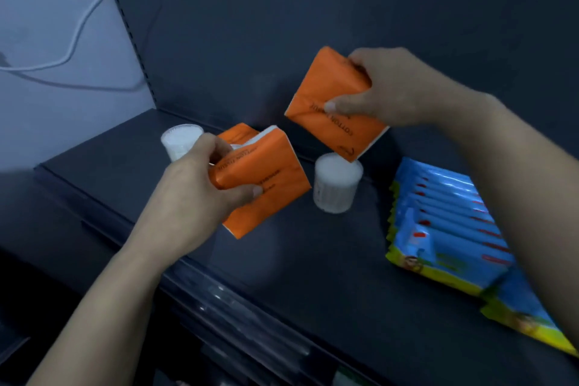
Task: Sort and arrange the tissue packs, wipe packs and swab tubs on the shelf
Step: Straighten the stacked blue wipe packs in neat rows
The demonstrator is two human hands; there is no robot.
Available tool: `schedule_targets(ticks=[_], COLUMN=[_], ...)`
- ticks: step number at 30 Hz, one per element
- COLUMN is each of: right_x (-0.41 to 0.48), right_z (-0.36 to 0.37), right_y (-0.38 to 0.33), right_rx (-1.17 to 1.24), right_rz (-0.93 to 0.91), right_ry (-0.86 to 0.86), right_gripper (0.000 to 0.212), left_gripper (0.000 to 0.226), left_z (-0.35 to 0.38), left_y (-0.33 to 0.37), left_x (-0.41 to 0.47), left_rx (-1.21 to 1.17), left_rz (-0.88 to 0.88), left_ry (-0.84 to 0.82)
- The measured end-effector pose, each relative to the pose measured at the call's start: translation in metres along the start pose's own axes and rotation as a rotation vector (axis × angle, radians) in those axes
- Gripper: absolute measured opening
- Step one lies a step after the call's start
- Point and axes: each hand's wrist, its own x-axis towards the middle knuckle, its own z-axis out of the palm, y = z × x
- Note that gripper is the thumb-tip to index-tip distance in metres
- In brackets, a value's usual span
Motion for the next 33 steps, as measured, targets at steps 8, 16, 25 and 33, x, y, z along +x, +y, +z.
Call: schedule_targets(ticks=[8, 16, 25, 33], right_x=[-0.106, -0.234, -0.378, -0.511], right_z=[-0.044, -0.069, -0.095, -0.116], right_y=[0.038, 0.041, 0.017, 0.031], right_rx=[-0.101, -0.162, -0.289, -0.325], right_rz=[0.196, 0.601, 0.998, 1.142], right_ry=[0.141, 0.305, 0.417, 0.531], right_gripper=[0.032, 0.041, 0.040, 0.039], left_gripper=[0.035, 0.036, 0.036, 0.038], left_z=[0.046, 0.091, 0.154, 0.213], left_y=[0.046, 0.102, 0.179, 0.252], left_x=[-0.017, -0.018, -0.086, -0.186], left_rx=[-0.109, -0.265, -0.422, -0.436], left_rz=[0.219, 0.507, 0.729, 0.857], left_ry=[-0.095, -0.327, -0.645, -0.829])
